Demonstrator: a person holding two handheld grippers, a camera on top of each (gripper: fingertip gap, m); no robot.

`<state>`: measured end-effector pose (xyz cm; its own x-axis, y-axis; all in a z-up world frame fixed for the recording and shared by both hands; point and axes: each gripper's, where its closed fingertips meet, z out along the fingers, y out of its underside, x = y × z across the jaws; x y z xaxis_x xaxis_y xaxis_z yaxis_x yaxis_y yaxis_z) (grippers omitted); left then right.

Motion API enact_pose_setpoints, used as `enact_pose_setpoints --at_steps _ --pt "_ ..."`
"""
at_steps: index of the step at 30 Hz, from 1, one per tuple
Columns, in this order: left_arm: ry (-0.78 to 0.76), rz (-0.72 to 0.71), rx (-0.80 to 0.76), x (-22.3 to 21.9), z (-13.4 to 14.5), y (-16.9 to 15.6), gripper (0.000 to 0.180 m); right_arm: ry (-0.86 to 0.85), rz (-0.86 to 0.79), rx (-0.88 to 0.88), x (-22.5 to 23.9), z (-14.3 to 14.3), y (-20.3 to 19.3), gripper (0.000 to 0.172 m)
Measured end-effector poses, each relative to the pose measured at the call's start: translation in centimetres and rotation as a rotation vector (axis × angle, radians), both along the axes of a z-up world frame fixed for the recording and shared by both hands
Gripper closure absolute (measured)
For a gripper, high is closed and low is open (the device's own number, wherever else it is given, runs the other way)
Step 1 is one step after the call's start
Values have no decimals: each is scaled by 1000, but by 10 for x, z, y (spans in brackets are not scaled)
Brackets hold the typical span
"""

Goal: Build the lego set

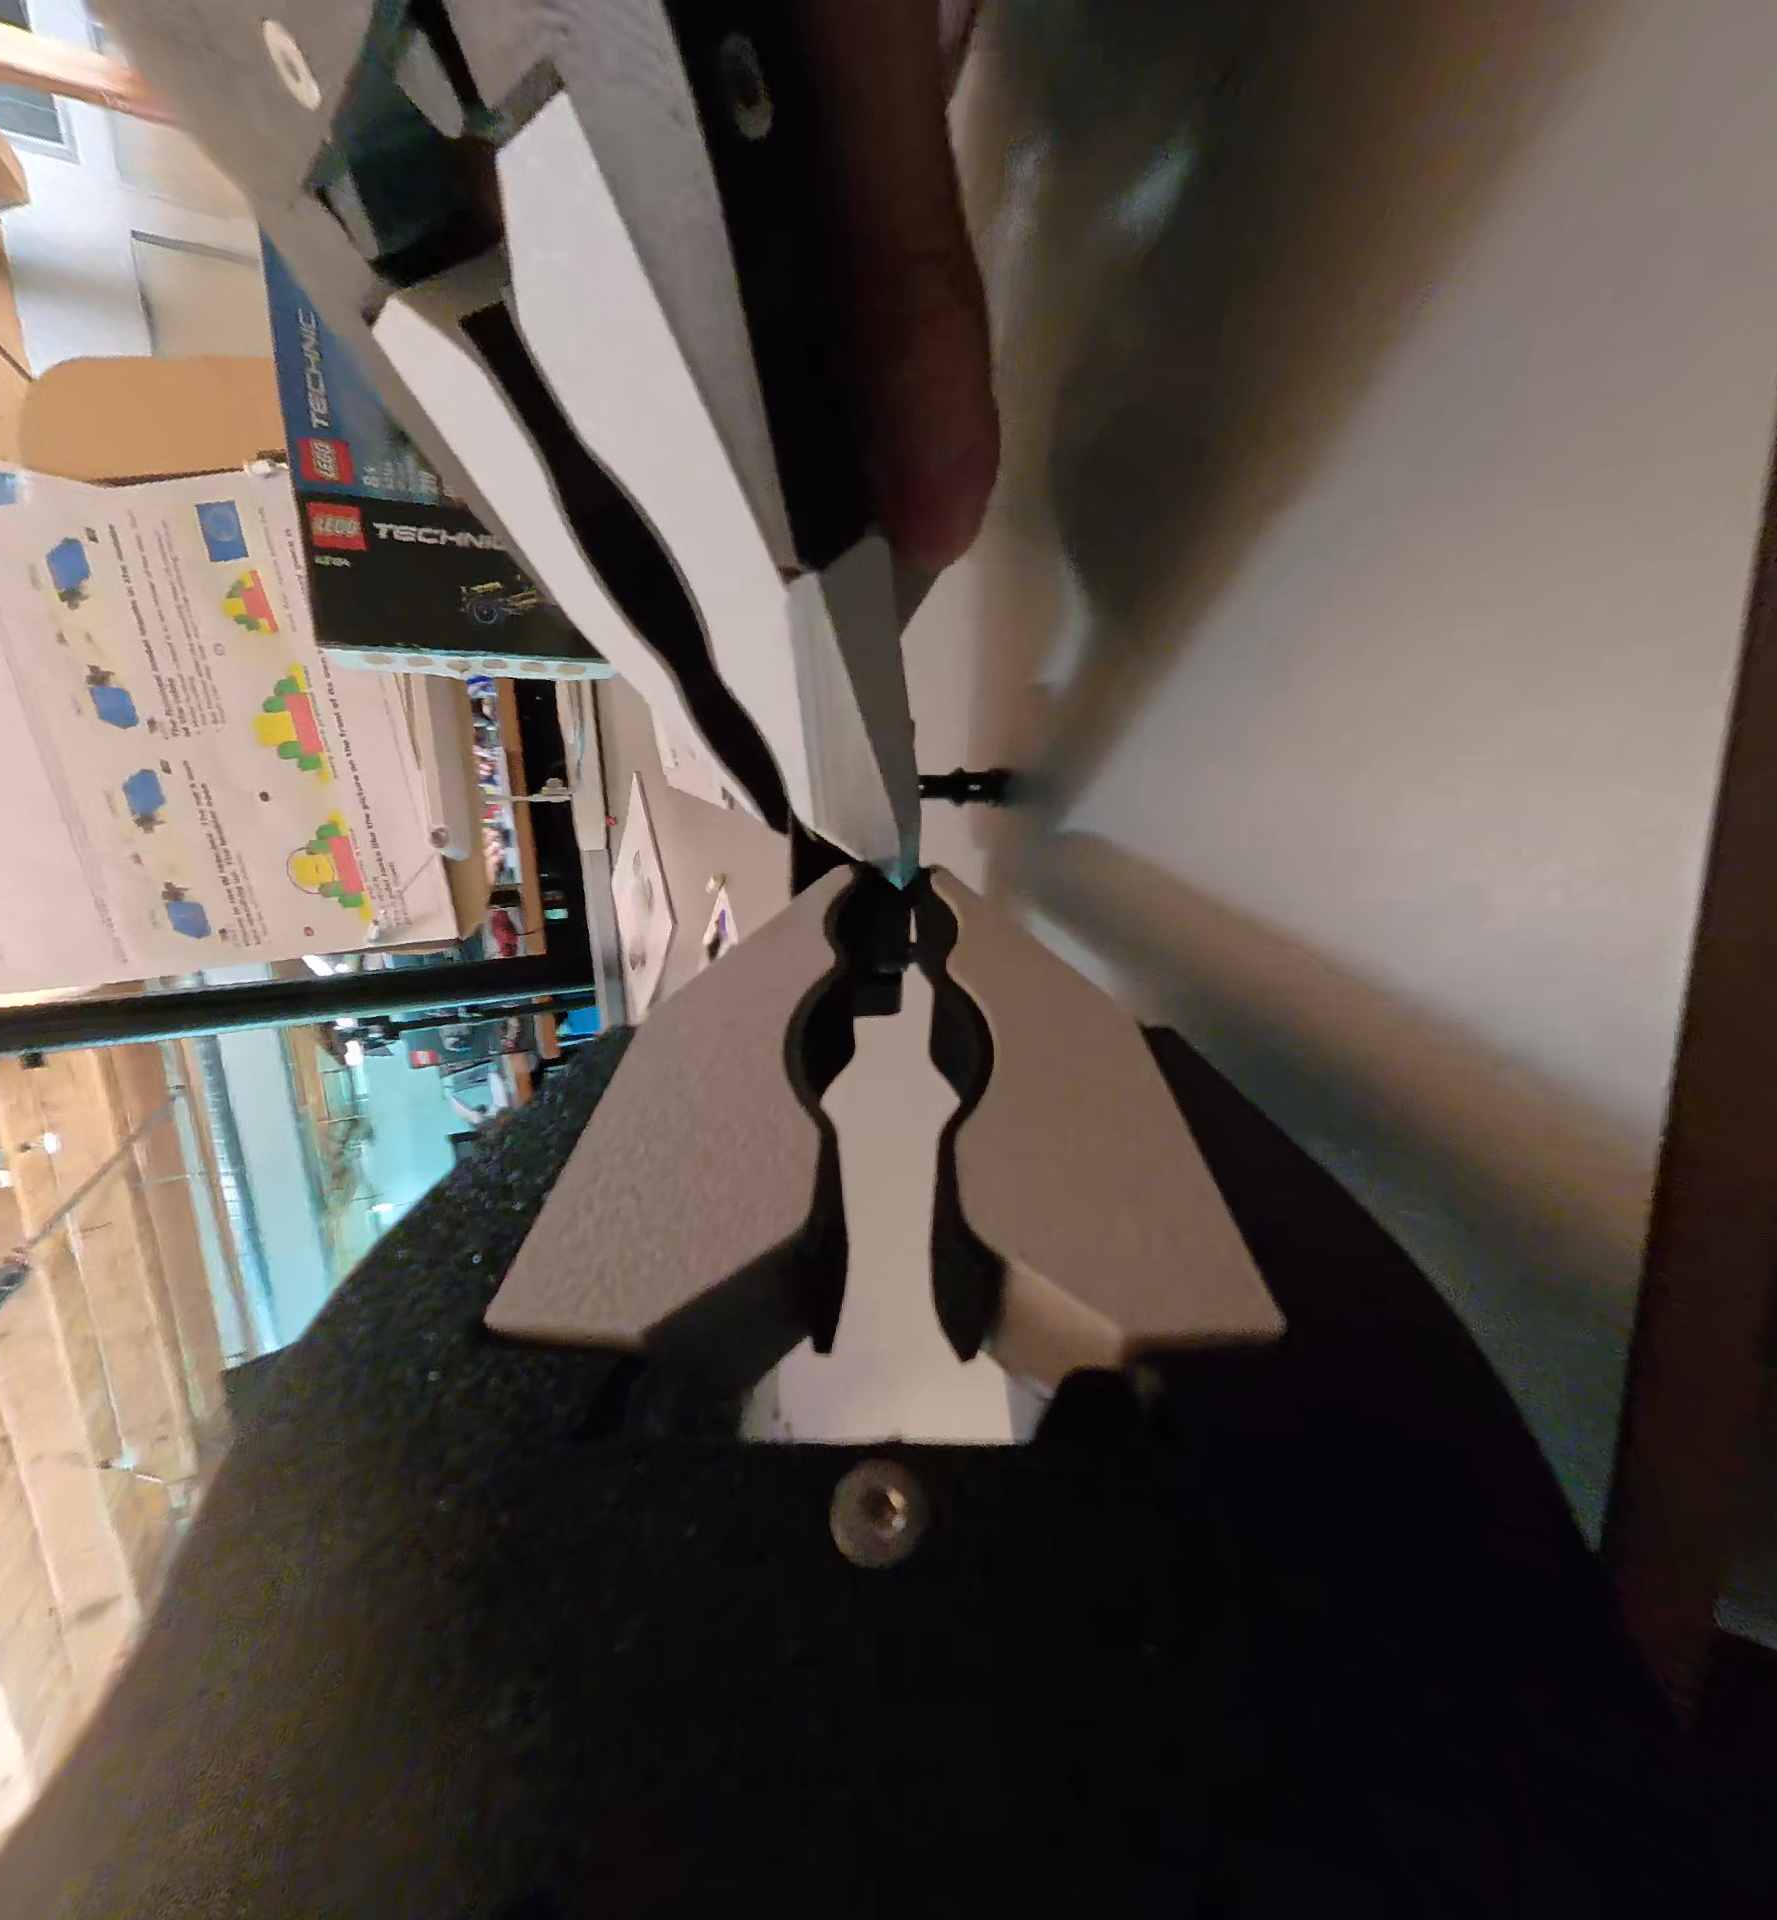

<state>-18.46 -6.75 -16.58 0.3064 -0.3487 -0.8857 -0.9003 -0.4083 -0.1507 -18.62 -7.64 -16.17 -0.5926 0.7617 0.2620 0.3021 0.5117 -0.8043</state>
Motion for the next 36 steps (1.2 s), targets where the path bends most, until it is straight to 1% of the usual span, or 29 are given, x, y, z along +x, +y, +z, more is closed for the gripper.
enact_pose_setpoints --at_steps 1,4,7,14,17,20,26,28,31,34,36 --pt "26 -1 -1 0 0 -1 176 10 8 11 0 0 -1 164" --pt "40 9 -6 0 0 -1 176 -2 13 0 0 0 -1 164" --pt "89 1 -52 0 0 -1 177 -9 22 -2 1 -1 -1 164" --pt "141 -32 -165 1 -1 -1 178 9 14 25 1 -2 0 163" --pt "120 -40 -195 1 -2 -1 178 5 14 22 1 -2 -1 163" --pt "152 -47 -230 2 -2 -2 179 17 16 38 2 -2 -1 163" --pt "179 -45 -224 3 -3 -2 179 21 16 46 2 -2 -1 163" --pt "162 -39 -202 3 -3 -3 179 28 16 54 2 -2 -2 164" --pt "208 -26 -199 4 -3 -3 179 31 20 60 2 -3 -3 164" --pt "188 -24 -184 4 -3 -3 180 34 16 63 2 -3 -2 164" --pt "203 -26 -194 4 -3 -2 179 33 11 64 2 -3 -3 164"
